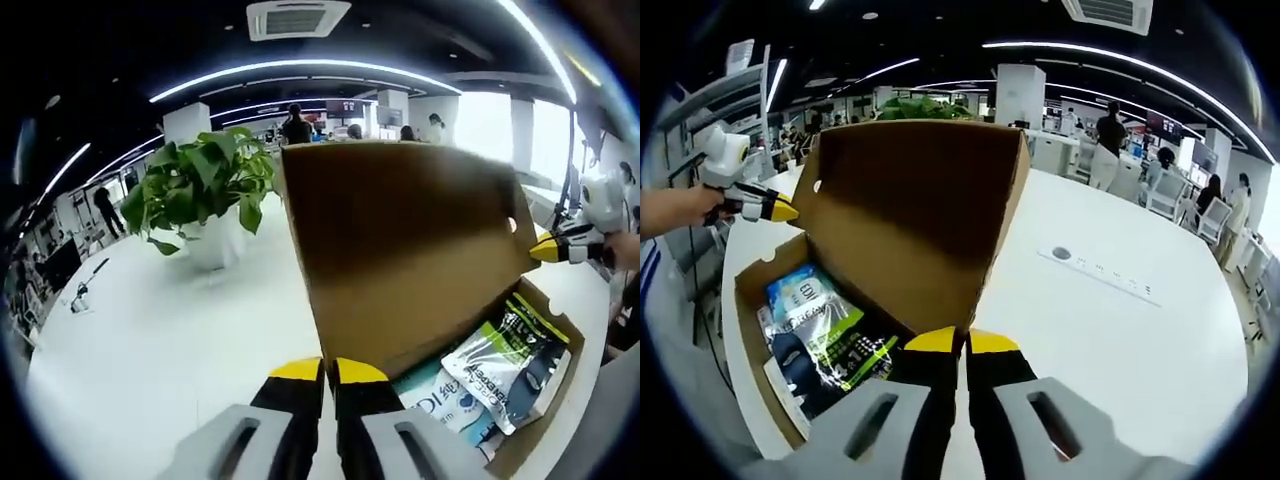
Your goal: Operate the shoe box by opening the lid, removing the specified soft item, and placing it in the target area until the item is outside and the box remains undamaged.
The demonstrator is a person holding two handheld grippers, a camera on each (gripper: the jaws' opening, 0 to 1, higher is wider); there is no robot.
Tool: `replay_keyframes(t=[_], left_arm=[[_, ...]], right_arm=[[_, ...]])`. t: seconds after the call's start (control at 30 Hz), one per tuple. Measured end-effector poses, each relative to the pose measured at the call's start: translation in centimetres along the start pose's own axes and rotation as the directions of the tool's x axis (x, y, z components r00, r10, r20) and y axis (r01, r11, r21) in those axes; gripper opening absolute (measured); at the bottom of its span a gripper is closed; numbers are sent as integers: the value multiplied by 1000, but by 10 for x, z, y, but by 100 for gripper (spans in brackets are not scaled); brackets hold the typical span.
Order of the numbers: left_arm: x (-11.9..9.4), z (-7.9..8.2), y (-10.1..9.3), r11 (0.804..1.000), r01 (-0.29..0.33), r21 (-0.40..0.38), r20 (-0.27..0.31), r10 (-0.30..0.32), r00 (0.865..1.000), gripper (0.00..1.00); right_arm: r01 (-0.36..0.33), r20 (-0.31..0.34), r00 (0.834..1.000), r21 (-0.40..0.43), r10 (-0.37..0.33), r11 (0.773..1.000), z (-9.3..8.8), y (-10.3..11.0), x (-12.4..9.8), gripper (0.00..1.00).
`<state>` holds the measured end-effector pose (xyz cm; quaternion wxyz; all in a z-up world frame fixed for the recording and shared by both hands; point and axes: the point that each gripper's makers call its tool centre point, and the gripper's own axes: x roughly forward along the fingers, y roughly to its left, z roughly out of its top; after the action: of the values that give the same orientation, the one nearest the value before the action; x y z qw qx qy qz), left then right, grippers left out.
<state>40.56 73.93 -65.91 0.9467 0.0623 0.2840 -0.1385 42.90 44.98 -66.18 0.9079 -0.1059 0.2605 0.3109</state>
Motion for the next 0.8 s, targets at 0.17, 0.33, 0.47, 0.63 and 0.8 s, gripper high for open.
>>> replay_keyframes(t=[0.17,0.33,0.47,0.63,0.8], left_arm=[[1,1,-1,1000,1,0,-7,-1,1000,2],[5,3,1,1000,3,-5,-11,-3,1000,2],[9,4,1,1000,-1,-1,-22,1,1000,2],[12,4,2,1000,-5,0,-34,5,999,2],[16,4,3,1000,-5,-13,-38,5,999,2]], right_arm=[[3,-3,1000,25,-3,1000,-1,0,0,0],[0,-5,1000,44,0,999,-2,1,-1,0],[6,-2,1000,34,-6,999,-2,-1,2,0],[8,-2,1000,15,-8,1000,-2,-5,8,1],[7,-5,1000,2,-7,1000,-2,-8,12,1]])
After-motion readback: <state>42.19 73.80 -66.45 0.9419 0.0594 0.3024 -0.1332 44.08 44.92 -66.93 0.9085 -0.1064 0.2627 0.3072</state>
